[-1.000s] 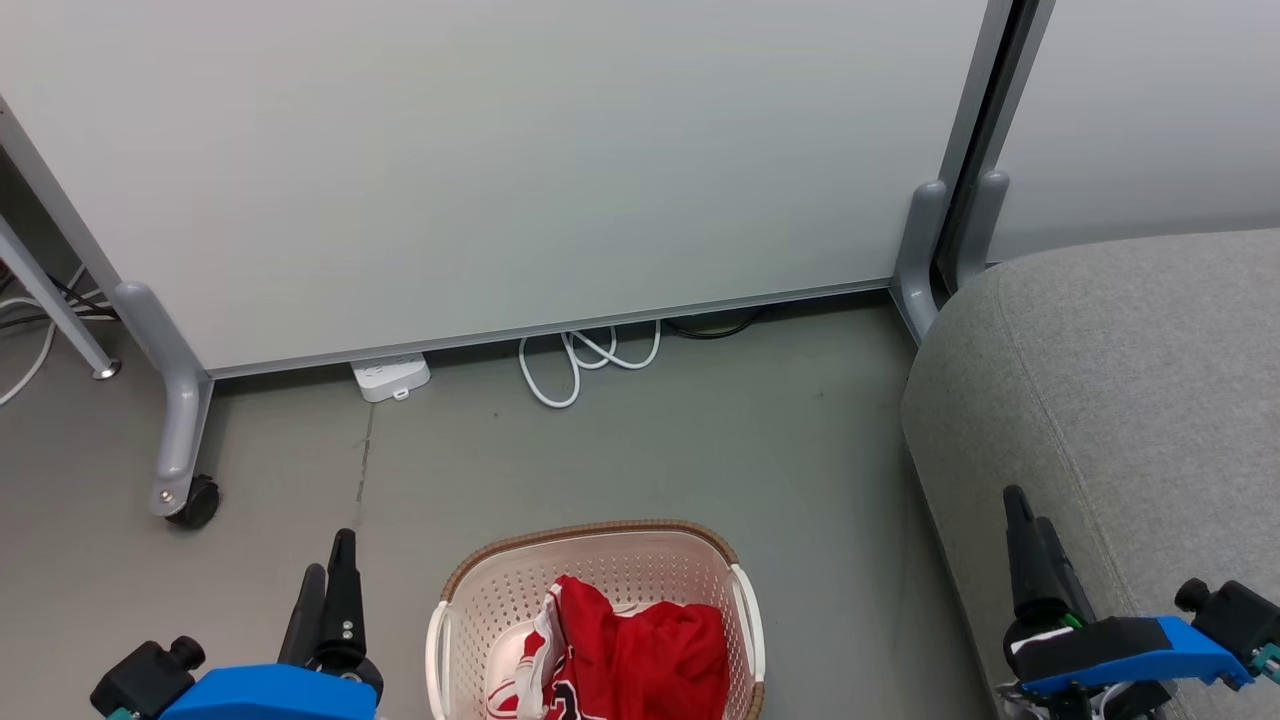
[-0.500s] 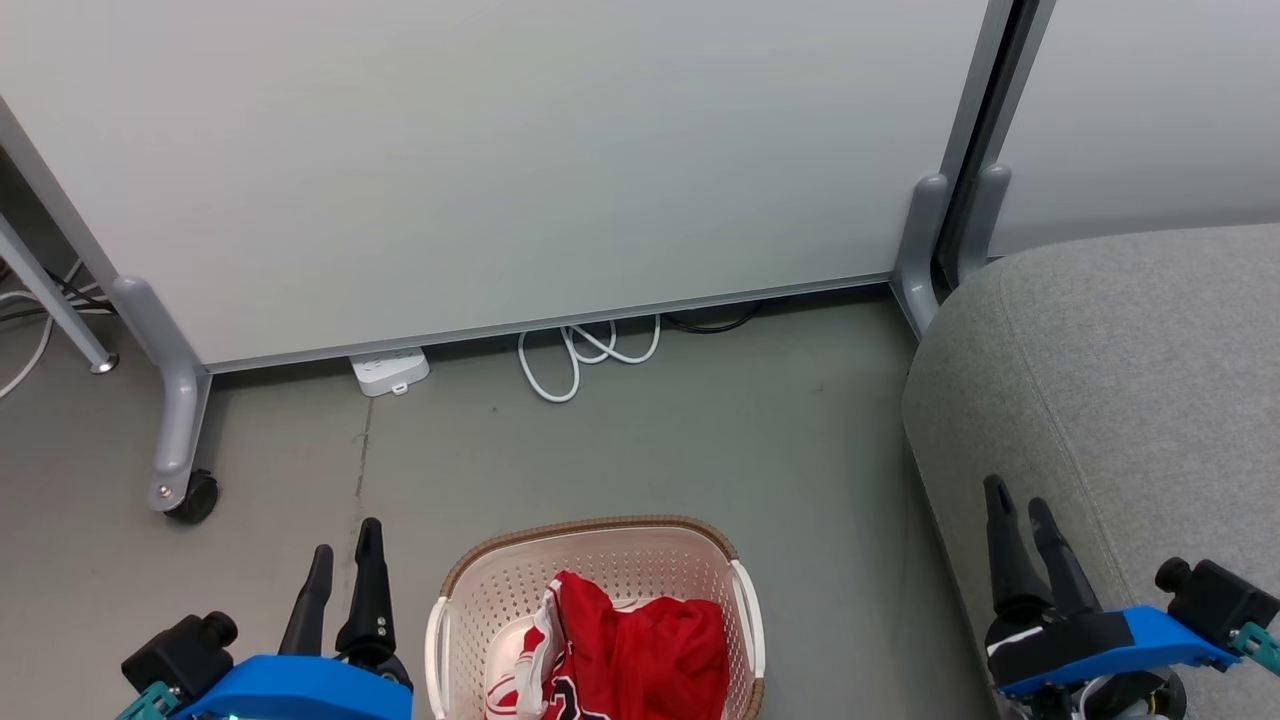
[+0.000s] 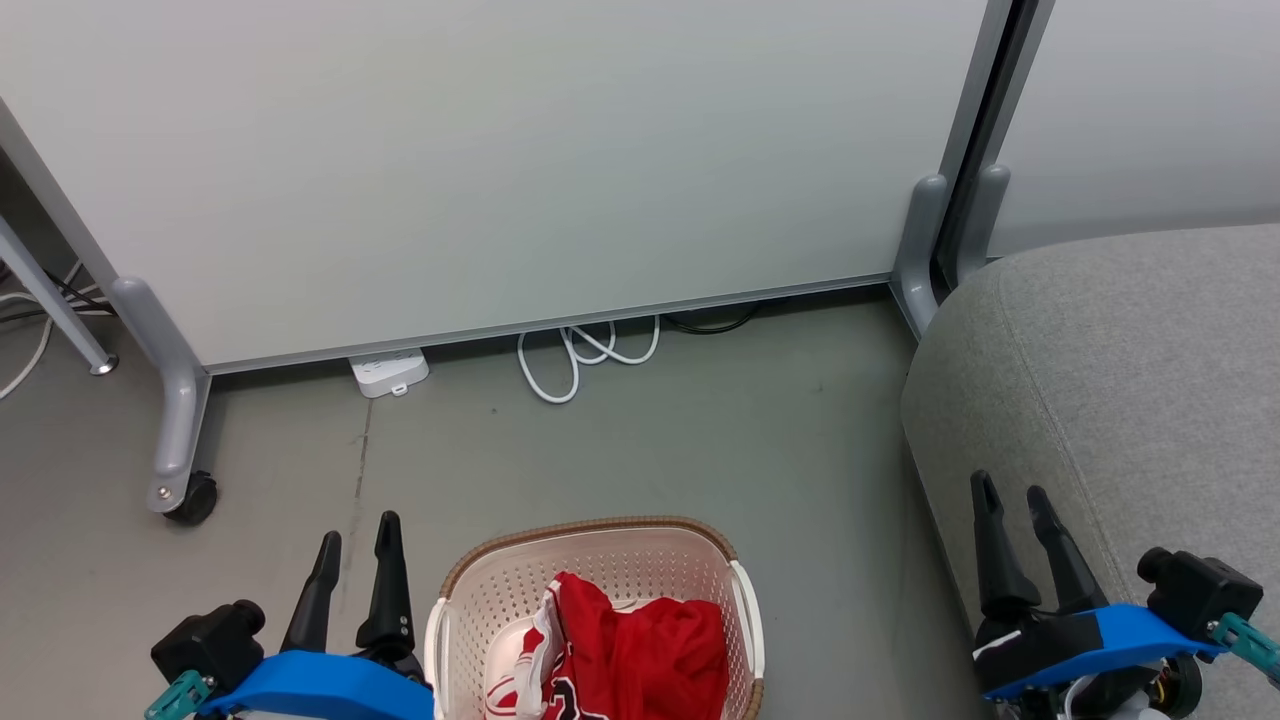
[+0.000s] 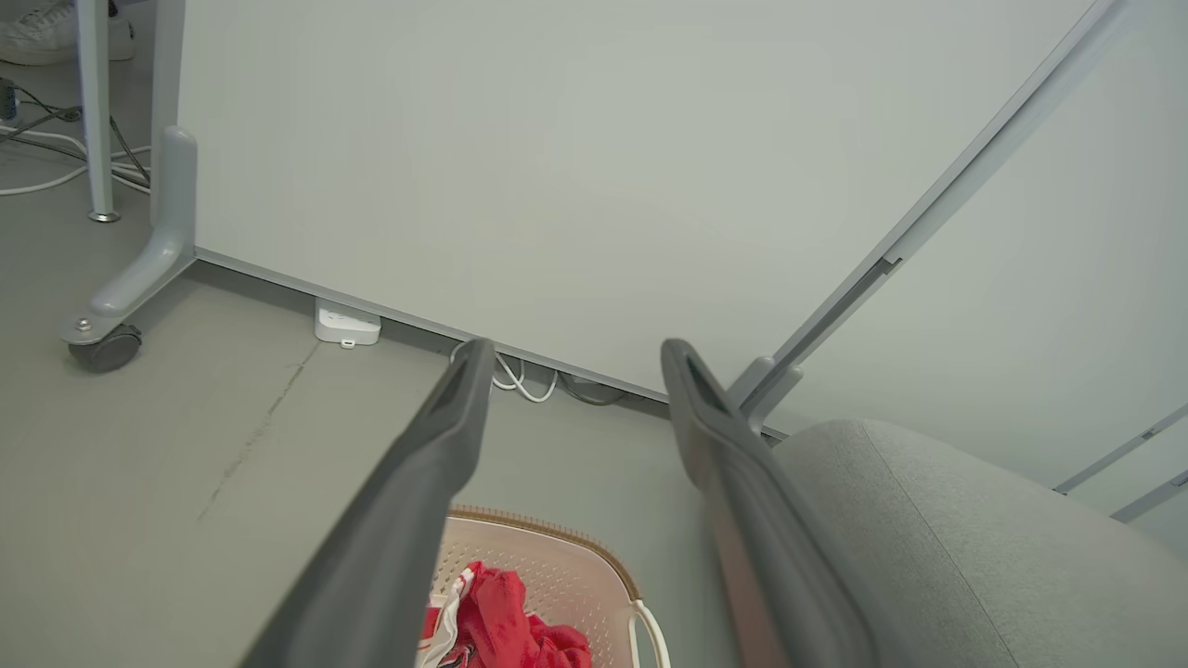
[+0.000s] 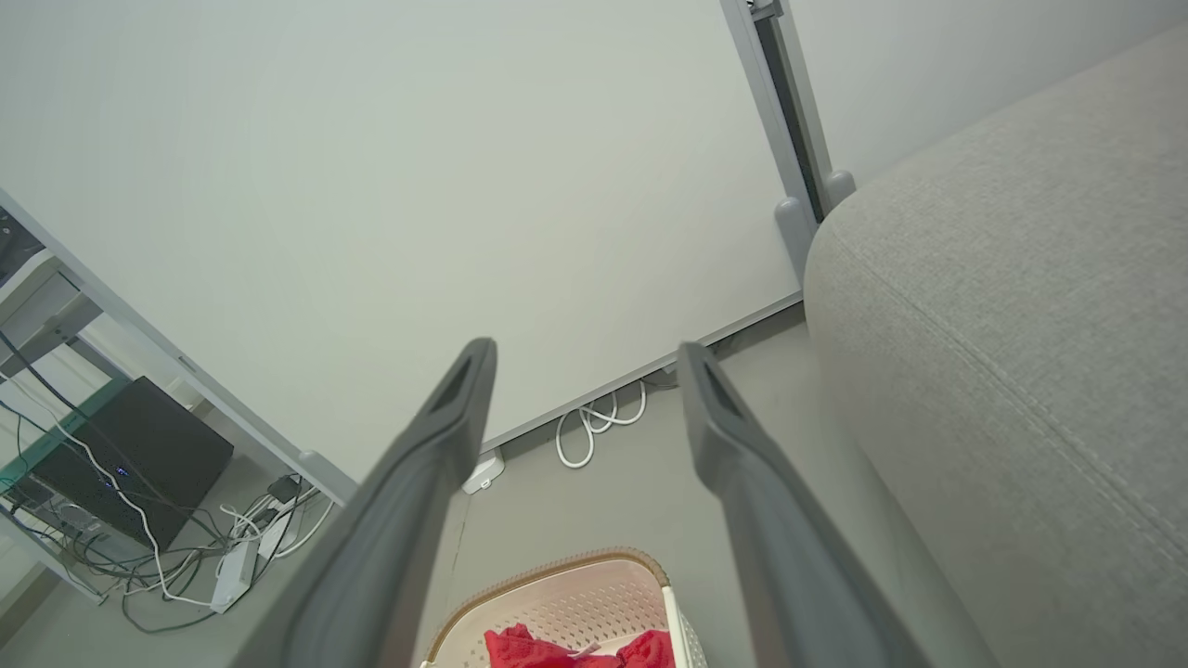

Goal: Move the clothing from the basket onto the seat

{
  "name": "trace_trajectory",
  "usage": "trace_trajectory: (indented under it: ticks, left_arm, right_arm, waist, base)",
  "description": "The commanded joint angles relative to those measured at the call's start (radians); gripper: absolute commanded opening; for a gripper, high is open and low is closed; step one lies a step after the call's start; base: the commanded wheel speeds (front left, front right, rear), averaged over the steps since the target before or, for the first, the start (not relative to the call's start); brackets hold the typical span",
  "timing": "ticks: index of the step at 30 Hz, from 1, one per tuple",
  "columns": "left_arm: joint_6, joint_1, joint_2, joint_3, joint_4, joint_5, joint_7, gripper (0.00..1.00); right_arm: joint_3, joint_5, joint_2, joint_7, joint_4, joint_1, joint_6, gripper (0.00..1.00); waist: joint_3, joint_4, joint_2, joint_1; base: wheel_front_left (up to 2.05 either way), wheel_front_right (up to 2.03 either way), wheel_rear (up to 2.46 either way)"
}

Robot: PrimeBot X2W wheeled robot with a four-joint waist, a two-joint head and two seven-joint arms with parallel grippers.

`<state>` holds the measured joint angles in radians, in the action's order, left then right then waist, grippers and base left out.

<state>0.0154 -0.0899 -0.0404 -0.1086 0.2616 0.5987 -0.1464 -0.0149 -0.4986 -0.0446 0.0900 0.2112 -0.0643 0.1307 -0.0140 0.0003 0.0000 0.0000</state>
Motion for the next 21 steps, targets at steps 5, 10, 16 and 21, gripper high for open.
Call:
trace_trajectory:
  ticks: [5, 10, 16, 21]
  left_arm:
    - [-0.01, -0.025, -0.008, -0.011, -0.007, -0.05, -0.02, 1.0]
    - [-0.018, -0.029, -0.008, -0.019, -0.002, -0.082, -0.032, 1.0]
    - [-0.028, -0.034, -0.009, -0.034, 0.005, -0.115, -0.045, 1.0]
    - [-0.035, -0.034, -0.009, -0.042, -0.003, -0.14, -0.056, 1.0]
  right_arm:
    - [0.005, 0.067, -0.006, 0.016, -0.019, -0.018, 0.0, 1.0]
    - [0.004, 0.118, -0.006, 0.024, -0.022, -0.018, 0.0, 1.0]
    - [0.005, 0.179, -0.006, 0.031, -0.027, -0.019, 0.0, 1.0]
    - [0.007, 0.228, -0.007, 0.033, -0.033, -0.017, 0.0, 1.0]
  waist:
    - [0.0, -0.003, 0.0, 0.0]
    - [-0.003, -0.003, 0.0, 0.0]
    - [-0.006, -0.002, 0.0, 0.0]
    - [-0.007, -0.001, 0.0, 0.0]
  base:
    - [0.0, 0.0, 0.0]
    - [0.0, 0.0, 0.0]
    - [0.0, 0.0, 0.0]
    - [0.0, 0.0, 0.0]
